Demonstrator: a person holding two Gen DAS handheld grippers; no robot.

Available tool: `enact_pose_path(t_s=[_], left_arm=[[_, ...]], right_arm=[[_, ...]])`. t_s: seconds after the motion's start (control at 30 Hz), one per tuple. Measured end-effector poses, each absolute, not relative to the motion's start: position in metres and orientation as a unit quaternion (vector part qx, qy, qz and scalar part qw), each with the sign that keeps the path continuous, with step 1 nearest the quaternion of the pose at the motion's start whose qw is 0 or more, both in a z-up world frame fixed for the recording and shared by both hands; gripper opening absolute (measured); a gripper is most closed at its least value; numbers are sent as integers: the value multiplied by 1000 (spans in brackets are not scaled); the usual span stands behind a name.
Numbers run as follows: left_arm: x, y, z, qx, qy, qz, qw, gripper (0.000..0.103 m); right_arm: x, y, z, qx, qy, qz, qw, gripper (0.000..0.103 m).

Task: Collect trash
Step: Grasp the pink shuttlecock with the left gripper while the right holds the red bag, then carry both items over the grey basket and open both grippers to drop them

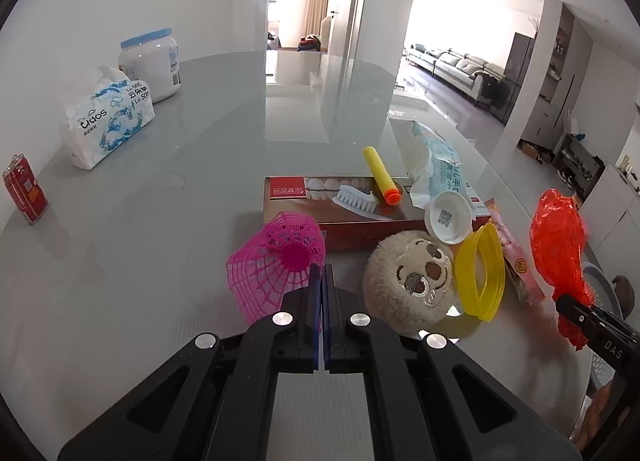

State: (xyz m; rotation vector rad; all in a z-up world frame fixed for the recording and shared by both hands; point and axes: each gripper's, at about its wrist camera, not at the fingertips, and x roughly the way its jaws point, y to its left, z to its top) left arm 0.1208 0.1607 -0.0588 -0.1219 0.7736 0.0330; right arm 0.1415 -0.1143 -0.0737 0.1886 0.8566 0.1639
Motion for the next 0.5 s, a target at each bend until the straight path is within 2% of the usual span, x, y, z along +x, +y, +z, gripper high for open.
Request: enact_pose_path(t_s=[0.3, 0.5], left_arm=[[80, 150, -36, -29, 349, 40, 936, 2], [56, 116, -19, -9, 326, 23, 945, 2]], right_arm=[[127, -114, -65, 93, 404, 80, 907, 40], [99, -133, -58, 102, 395, 70, 910, 40]])
